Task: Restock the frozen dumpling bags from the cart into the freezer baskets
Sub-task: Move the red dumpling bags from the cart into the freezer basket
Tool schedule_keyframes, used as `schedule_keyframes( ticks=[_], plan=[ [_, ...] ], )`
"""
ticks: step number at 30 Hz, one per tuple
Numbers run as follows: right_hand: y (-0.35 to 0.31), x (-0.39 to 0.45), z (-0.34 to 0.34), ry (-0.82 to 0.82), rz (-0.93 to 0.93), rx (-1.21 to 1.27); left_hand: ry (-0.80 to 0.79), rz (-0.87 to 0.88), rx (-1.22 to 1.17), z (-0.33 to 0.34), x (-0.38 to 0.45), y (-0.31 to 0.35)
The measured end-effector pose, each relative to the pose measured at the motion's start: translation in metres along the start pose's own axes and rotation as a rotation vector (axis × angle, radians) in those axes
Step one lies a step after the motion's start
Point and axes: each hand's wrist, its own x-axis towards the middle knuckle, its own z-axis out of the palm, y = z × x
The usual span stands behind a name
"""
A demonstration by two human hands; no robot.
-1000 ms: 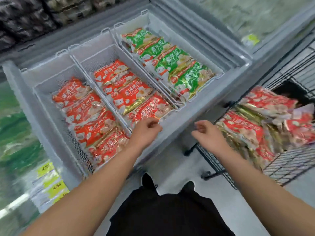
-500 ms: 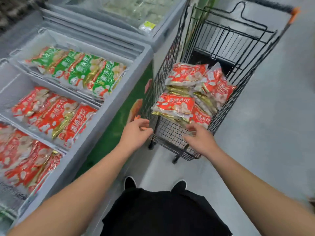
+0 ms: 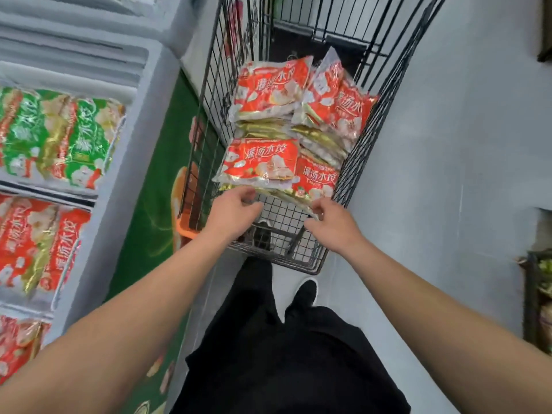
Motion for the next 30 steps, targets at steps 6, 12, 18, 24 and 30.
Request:
schedule_keyframes(
  ticks=[6, 12, 18, 24, 30],
  plan=[
    [-0.013, 0.067, 0.007, -0.023, 0.151, 0.082, -0.095, -0.065, -0.047, 0.003, 0.085, -0.008],
    [-0.014, 0.151, 0.035, -0.035, 0.352, 0.178, -0.173, -0.148, -0.081, 0.018, 0.165, -0.029],
    [-0.015, 0.216, 0.057, 0.11, 0.498, 0.349, -0.183, -0.261, -0.139, 0.019, 0.208, -0.052],
    [-0.033, 0.265, 0.079, 0.171, 0.644, 0.665, -0.169, -0.309, -0.123, 0.014, 0.24, -0.073],
    [-0.018, 0.22, 0.045, 0.177, 0.593, 0.758, -0.148, -0.367, -0.123, 0.021, 0.266, -0.077]
  ],
)
